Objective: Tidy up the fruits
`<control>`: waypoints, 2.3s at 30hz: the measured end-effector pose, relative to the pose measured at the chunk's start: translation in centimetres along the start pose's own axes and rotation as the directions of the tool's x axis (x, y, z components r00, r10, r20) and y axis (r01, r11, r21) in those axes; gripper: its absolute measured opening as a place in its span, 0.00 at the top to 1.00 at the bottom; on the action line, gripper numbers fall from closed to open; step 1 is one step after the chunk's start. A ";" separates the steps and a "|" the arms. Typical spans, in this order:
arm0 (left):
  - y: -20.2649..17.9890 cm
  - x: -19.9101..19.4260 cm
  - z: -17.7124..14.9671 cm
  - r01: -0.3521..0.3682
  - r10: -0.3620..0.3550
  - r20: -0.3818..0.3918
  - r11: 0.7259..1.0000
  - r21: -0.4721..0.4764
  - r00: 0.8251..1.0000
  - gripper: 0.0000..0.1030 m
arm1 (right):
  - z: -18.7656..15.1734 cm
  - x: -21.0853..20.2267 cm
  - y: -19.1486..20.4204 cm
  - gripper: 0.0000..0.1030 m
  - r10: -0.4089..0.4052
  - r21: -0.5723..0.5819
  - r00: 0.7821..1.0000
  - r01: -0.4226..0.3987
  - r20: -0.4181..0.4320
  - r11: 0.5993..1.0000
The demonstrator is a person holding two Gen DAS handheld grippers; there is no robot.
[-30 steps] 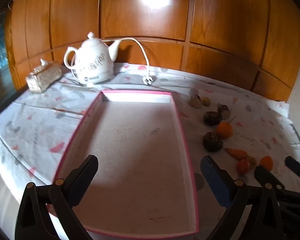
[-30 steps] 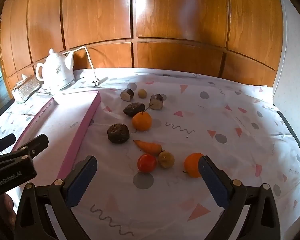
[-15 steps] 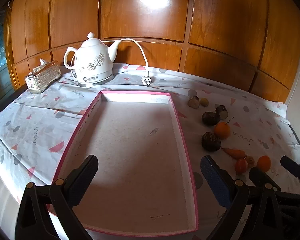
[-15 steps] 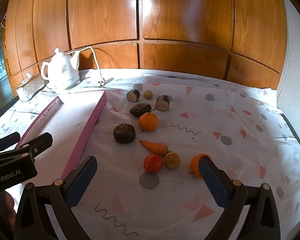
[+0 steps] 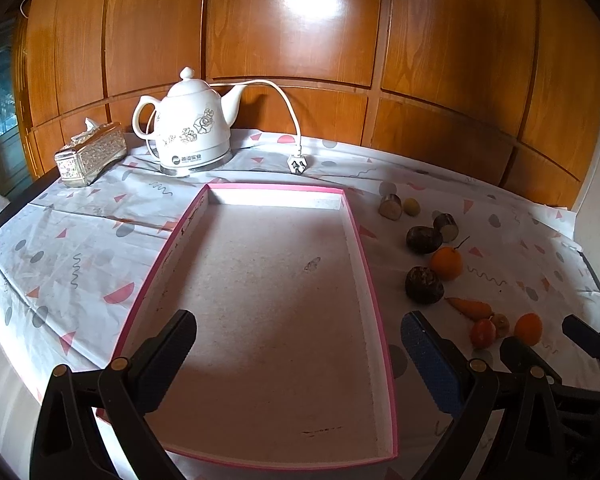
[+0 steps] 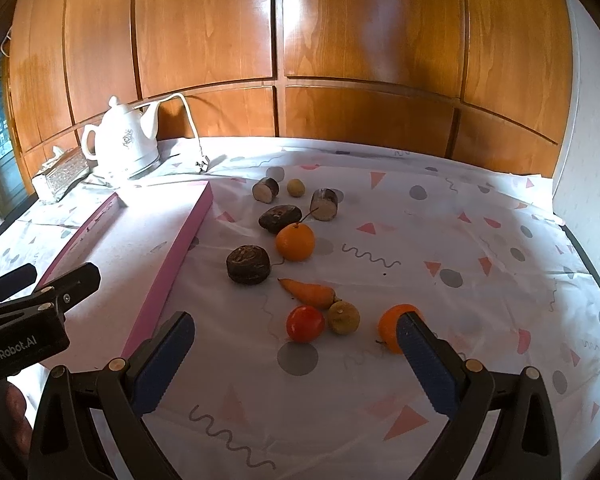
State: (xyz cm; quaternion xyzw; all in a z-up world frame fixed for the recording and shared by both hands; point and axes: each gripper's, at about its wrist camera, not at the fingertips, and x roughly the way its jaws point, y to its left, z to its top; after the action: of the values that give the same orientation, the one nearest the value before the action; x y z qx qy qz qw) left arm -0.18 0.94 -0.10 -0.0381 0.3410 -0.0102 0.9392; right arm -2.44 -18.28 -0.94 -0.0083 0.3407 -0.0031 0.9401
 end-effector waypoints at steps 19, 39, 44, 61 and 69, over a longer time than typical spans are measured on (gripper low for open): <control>-0.2 -0.4 -0.3 -0.003 0.003 0.001 1.000 0.020 1.000 0.00 | -0.1 0.1 -0.2 0.00 -0.009 0.009 1.000 0.009 -0.015 1.000; -1.1 -0.6 -0.3 0.017 -0.017 0.001 0.999 0.039 1.000 0.00 | 0.1 -0.1 -0.7 0.00 -0.017 0.015 1.000 0.017 -0.006 1.000; -1.6 -0.4 -0.4 0.028 -0.028 -0.006 0.998 0.053 1.000 0.00 | 0.3 -0.1 -1.3 0.00 -0.018 0.024 1.000 0.018 -0.003 1.000; -4.4 0.5 0.3 0.196 -0.189 -0.069 0.973 0.120 0.980 0.00 | -1.6 1.9 -8.2 0.57 0.114 0.111 0.982 -0.098 -0.150 0.989; -7.0 1.3 0.5 0.287 -0.267 -0.131 0.942 0.175 0.955 0.08 | -1.3 4.0 -10.5 0.67 0.101 0.125 0.979 -0.079 -0.178 0.989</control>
State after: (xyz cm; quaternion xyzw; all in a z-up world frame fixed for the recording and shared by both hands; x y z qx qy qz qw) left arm 1.20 -6.07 0.04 0.0055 0.3788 -0.1771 0.9084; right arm -0.21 -28.80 -4.36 0.0628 0.4251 0.0186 0.9028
